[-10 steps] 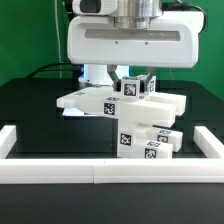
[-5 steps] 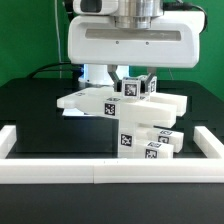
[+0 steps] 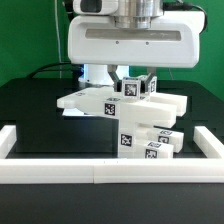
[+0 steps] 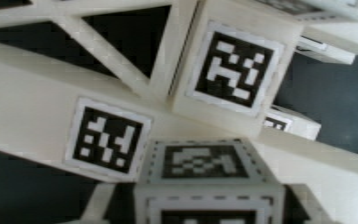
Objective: Assemble chair
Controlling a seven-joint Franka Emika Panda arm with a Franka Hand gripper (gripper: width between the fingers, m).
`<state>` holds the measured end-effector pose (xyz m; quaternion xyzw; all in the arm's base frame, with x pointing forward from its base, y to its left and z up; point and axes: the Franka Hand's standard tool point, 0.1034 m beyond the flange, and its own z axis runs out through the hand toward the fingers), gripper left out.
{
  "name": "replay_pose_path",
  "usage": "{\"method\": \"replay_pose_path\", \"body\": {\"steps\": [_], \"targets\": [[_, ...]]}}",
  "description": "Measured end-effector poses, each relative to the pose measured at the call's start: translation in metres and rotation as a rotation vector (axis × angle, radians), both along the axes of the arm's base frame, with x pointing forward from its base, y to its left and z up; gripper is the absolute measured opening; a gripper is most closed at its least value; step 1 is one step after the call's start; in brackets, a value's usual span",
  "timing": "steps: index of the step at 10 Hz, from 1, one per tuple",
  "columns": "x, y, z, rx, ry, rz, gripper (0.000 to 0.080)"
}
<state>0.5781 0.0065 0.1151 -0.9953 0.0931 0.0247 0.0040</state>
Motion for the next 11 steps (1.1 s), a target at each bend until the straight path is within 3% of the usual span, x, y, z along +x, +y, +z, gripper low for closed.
{"method": "replay_pose_path", "body": {"steps": [3, 11], "targets": [[0.0, 0.0001, 0.0, -0.002, 0.001, -0.061, 0.0271], [-0.0001, 0.0005, -0.0003, -0.029, 0.009, -0.63, 0.0271]]}}
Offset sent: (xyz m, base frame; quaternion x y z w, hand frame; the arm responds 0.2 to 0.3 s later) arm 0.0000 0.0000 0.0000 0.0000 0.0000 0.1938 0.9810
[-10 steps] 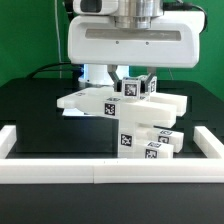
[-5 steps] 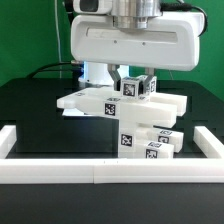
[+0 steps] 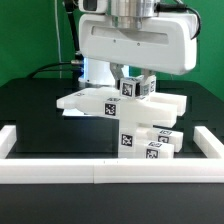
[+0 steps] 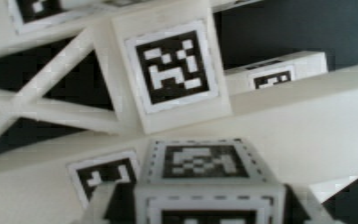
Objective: Assemble chair
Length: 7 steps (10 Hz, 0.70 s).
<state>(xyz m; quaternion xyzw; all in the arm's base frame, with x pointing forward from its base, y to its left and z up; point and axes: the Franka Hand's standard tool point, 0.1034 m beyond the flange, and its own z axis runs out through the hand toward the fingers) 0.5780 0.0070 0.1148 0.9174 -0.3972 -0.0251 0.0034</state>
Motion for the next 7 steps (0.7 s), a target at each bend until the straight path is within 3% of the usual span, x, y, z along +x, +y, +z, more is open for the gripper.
{"method": "replay_pose_path", "body": {"steps": [6, 7], "targets": [[-0.0001, 0.0011, -0.0005, -0.017, 0.006, -0.376, 0.0271], [-0.0002, 0.0015, -0.0006, -0.02, 0.007, -0.428, 0.0366]]}}
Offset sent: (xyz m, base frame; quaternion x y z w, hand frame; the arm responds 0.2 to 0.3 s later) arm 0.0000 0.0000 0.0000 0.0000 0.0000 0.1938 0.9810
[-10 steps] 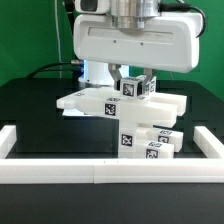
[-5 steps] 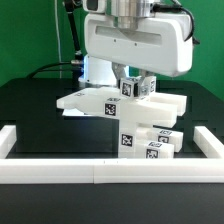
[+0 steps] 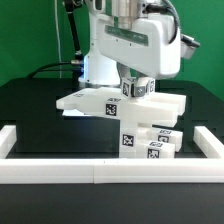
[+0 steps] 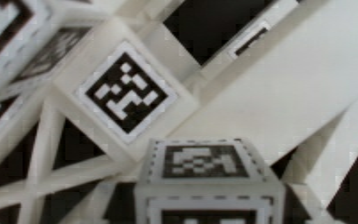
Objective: Assemble chair
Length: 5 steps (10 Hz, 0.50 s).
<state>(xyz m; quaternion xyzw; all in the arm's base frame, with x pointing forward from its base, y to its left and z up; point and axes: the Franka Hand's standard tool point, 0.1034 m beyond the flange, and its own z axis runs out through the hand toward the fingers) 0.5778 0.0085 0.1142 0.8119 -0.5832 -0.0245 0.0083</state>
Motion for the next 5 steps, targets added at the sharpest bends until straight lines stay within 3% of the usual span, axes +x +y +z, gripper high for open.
{"method": "replay_pose_path", "body": {"steps": [1, 2, 5], "targets": [[0.0, 0.0002, -0.0001, -0.001, 0.0, -0.01, 0.0366], [0.0, 0.0001, -0.0001, 0.0, 0.0, 0.005, 0.0561], [-0.0002, 0.0082, 0.0006, 0.003, -0.001, 0.11, 0.0632]]}}
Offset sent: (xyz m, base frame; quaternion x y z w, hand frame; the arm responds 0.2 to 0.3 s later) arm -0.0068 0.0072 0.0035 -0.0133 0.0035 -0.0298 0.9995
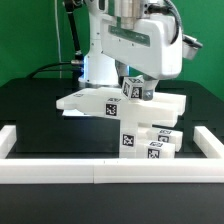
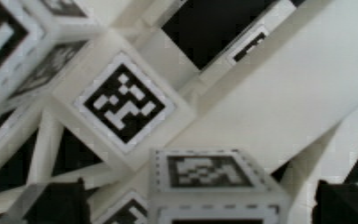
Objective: Assemble chair
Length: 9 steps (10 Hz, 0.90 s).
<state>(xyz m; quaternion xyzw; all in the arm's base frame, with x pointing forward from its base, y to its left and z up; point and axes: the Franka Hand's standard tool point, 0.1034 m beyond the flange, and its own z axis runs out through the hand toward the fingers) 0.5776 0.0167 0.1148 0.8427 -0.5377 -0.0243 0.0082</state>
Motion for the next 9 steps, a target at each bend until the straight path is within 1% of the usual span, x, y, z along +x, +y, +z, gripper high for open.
{"method": "replay_pose_path", "body": {"steps": [1, 3, 4, 6, 9], "targets": [[0.0, 0.0012, 0.0002, 0.005, -0.001, 0.098, 0.0647], [0.0003, 0.002, 0.0006, 0.015, -0.005, 0.304, 0.0649], [0.0002, 0.0031, 0.0005, 0.016, -0.005, 0.34, 0.0649], [0.0004, 0.0011, 0.0003, 0.026, -0.008, 0.549, 0.0649], [0.0003, -0.0013, -0.0001, 0.036, -0.009, 0.752, 0.0649]]}}
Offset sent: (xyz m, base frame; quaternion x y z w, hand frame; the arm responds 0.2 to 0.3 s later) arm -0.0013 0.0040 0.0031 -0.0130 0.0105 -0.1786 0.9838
